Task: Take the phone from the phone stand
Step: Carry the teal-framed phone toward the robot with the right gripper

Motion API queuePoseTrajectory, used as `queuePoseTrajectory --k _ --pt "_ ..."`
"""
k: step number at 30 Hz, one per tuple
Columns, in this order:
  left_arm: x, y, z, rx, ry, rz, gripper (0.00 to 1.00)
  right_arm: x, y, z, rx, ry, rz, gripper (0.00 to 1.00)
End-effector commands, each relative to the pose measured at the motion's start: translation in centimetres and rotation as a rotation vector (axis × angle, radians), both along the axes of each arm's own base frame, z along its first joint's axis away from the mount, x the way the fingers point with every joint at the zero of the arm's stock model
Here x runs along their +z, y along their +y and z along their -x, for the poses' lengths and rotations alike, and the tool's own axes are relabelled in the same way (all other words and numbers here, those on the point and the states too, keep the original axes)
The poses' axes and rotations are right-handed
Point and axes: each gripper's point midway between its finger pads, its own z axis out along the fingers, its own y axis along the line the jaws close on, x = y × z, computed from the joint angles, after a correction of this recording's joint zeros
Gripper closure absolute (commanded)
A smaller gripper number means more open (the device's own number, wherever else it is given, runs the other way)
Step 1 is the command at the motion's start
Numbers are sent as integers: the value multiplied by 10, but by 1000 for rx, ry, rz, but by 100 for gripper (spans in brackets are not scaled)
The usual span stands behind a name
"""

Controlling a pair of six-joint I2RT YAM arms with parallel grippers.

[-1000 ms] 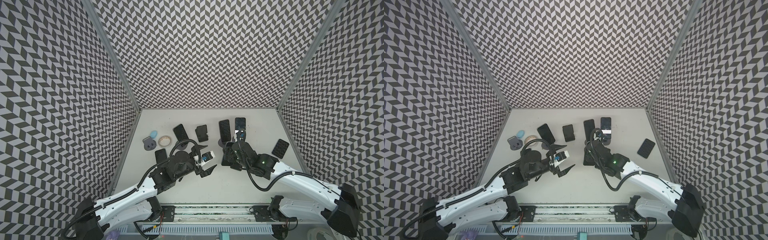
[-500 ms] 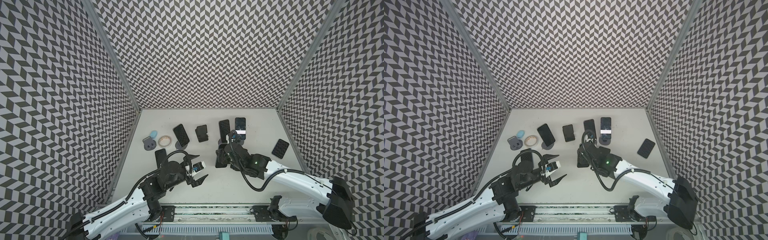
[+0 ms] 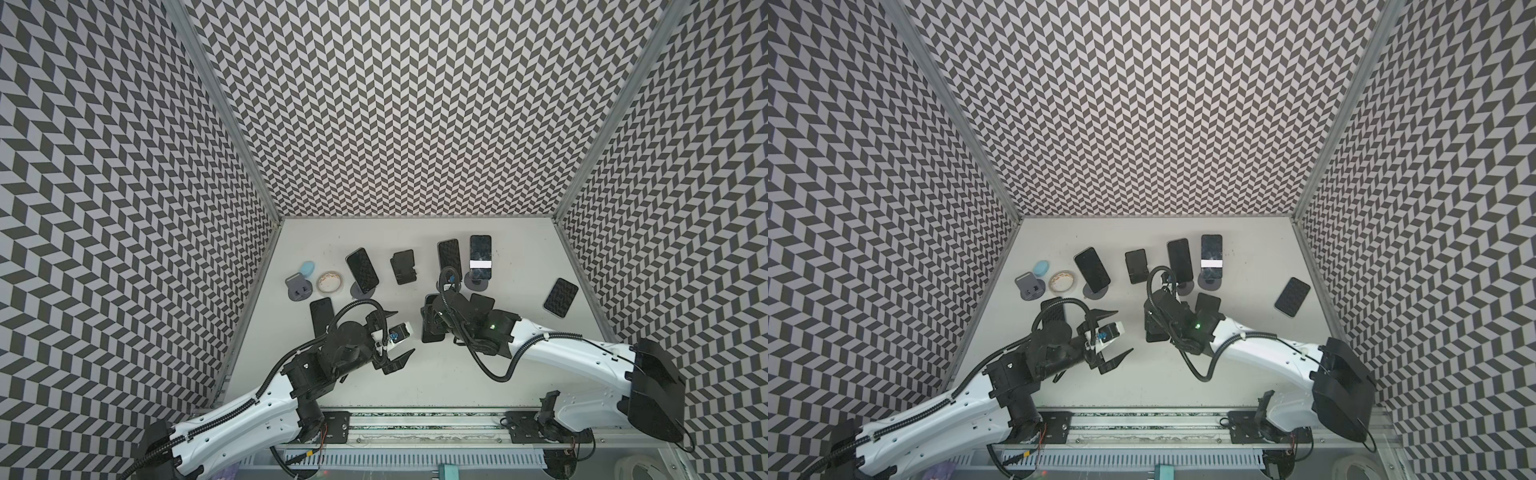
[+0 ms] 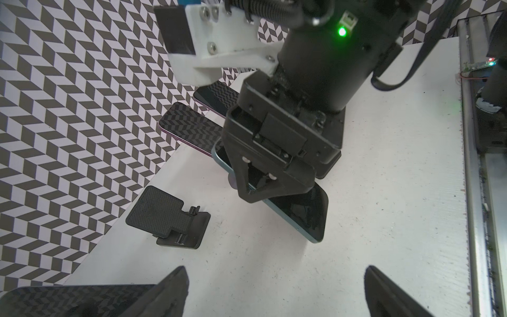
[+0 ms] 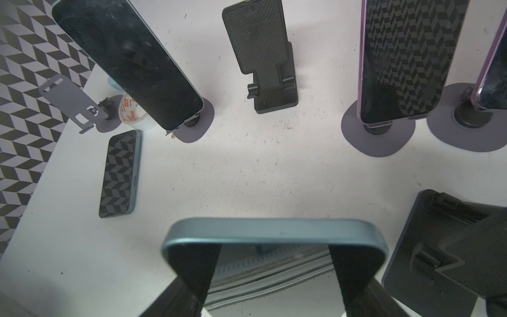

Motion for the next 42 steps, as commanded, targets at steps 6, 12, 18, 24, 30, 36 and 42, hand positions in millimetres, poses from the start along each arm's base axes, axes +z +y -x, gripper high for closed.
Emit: queuePoseTrajectory --k 6,12,18,24,30,36,42 --pt "7 0 4 -20 -28 12 0 10 35 -9 27 -26 -100 44" --pt "7 -1 6 -31 -26 13 0 -5 41 -9 36 -5 -83 43" --pt "10 0 5 -26 -35 17 1 -15 44 -7 47 13 -82 43" --pt "7 1 4 -21 -44 9 1 -30 47 -6 56 37 -66 43" --pt "4 1 2 -17 -38 -4 1 -40 48 -4 70 56 -34 43" --pt "1 2 1 -8 -43 -15 1 -43 48 -4 78 59 -29 43" --pt "-2 5 -2 12 -47 -32 1 -54 53 -2 91 87 -29 43"
